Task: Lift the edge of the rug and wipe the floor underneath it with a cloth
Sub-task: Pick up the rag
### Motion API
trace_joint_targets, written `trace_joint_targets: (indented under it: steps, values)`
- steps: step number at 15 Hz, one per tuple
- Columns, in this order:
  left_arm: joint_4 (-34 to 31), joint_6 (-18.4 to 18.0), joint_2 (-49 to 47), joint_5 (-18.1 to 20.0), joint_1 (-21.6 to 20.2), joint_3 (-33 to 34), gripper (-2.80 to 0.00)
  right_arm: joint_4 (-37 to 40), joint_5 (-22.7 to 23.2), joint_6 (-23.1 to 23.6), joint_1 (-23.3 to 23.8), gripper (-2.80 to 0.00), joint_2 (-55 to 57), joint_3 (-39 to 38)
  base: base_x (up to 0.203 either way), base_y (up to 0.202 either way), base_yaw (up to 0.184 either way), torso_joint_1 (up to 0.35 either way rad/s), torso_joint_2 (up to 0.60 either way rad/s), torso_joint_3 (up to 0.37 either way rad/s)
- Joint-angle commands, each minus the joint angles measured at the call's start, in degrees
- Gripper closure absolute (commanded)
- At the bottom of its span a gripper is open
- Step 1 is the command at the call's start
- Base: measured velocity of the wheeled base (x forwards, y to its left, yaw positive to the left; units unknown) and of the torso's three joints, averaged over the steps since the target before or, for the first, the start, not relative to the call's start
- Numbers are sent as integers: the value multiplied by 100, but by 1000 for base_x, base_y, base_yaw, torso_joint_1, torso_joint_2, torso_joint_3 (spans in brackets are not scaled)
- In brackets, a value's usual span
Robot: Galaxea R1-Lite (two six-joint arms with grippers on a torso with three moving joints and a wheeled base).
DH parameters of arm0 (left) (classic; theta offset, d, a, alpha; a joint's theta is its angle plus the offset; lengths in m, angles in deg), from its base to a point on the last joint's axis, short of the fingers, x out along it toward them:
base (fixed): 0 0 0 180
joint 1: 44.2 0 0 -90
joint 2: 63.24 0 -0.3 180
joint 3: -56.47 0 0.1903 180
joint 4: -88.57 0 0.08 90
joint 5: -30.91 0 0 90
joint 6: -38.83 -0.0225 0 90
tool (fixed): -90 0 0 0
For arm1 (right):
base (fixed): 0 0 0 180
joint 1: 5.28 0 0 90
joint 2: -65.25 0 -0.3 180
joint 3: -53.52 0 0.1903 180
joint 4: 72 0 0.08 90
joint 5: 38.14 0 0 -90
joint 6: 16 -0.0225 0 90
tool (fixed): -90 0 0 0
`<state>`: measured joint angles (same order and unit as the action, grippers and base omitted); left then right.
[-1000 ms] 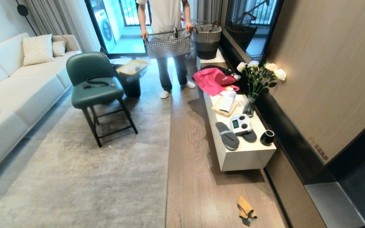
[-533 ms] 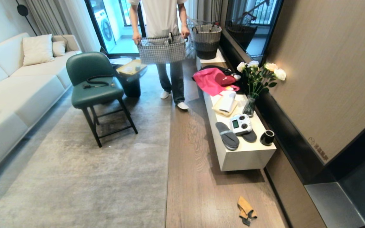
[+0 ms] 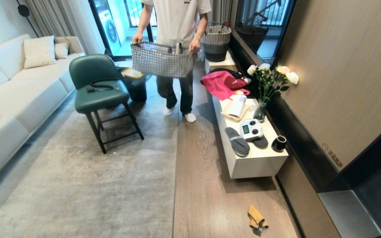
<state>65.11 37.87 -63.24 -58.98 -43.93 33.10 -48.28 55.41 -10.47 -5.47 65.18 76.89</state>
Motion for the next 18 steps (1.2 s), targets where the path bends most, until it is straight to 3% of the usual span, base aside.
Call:
trace_joint_targets:
  steps: [1, 8, 18]
  values:
    - [1, 0, 0, -2, 0, 0, 0, 0, 6, 9, -2, 0, 7, 0, 0, 0, 0, 0, 0, 0]
    - [1, 0, 0, -2, 0, 0, 0, 0, 6, 6, -5, 0, 7, 0, 0, 0, 0, -33, 70, 39]
    - [1, 0, 0, -2, 0, 0, 0, 0, 6, 9, -8, 0, 7, 0, 0, 0, 0, -105, 246, 137]
